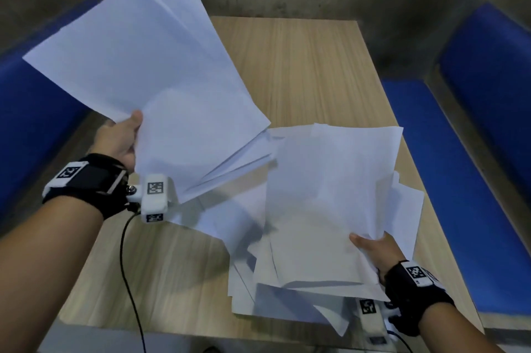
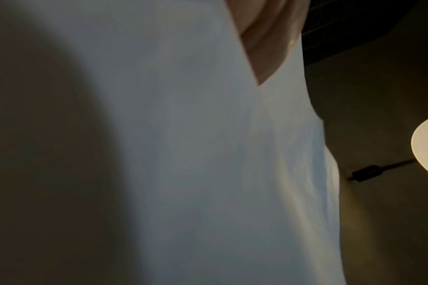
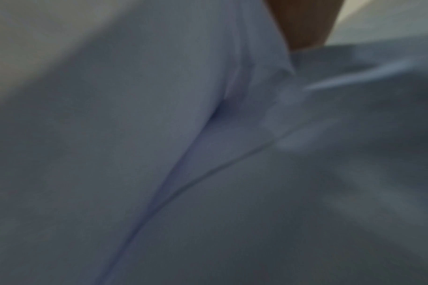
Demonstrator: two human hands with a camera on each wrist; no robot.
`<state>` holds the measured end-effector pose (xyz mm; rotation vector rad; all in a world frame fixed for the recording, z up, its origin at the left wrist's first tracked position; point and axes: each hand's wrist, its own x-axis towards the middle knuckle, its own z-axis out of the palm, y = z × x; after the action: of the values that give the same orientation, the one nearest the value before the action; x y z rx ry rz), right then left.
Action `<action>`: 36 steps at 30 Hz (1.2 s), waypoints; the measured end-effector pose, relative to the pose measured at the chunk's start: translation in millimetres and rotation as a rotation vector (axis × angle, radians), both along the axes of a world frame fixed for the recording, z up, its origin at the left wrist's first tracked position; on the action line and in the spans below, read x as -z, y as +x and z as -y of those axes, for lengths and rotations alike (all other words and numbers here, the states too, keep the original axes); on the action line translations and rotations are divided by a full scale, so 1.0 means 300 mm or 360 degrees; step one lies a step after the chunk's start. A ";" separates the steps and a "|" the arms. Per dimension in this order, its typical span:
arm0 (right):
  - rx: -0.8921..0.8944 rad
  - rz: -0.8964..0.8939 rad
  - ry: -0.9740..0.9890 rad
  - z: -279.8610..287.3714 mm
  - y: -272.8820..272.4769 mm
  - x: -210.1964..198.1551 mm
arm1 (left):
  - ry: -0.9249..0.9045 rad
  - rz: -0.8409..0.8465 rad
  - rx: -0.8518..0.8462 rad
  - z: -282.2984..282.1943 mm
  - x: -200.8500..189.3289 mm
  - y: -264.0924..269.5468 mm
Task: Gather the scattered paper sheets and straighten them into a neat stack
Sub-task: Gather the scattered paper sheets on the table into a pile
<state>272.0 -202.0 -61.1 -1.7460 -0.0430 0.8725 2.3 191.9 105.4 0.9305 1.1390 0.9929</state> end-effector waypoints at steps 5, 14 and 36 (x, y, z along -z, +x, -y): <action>-0.0045 -0.0076 -0.0073 -0.038 -0.026 -0.039 | -0.0084 -0.0025 0.0475 0.224 0.129 0.065; -0.0294 -0.0110 0.0185 -0.127 -0.098 -0.168 | -0.0223 -0.0526 0.1105 0.502 0.318 0.143; -0.0524 0.0688 -0.1008 -0.313 -0.144 -0.162 | -0.0496 -0.0494 0.0441 0.459 0.418 -0.239</action>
<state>228.7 -107.9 -12.4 -2.5548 -0.3836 0.7687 -69.3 54.2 -19.9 0.9750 1.3349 0.4392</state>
